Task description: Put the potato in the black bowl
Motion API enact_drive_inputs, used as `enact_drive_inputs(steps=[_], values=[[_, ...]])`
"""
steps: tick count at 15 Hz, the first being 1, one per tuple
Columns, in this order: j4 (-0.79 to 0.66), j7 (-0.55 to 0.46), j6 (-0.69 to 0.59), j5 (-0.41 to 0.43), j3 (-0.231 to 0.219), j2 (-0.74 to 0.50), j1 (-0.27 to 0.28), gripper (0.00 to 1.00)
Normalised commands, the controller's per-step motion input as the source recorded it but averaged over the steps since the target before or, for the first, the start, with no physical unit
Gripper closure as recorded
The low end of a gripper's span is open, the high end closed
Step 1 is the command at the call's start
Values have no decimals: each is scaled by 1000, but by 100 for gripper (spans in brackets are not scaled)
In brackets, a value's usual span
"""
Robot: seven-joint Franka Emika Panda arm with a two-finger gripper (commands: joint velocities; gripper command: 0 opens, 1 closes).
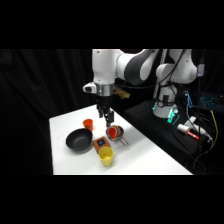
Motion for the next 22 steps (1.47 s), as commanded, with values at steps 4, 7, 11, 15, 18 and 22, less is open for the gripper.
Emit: enact_drive_inputs(steps=[4, 7, 11, 15, 18, 22], values=[[-31, 21, 45, -30, -3, -15, -23, 0], [-214, 67, 235, -78, -36, -83, -46, 0], [-326, 47, 394, -46, -31, -95, -60, 0], [-256, -9, 381, 52, -8, 7, -54, 0], [-152, -66, 316, 110, 4, 97, -46, 0], [-44, -131, 310, 141, -5, 193, -68, 0]])
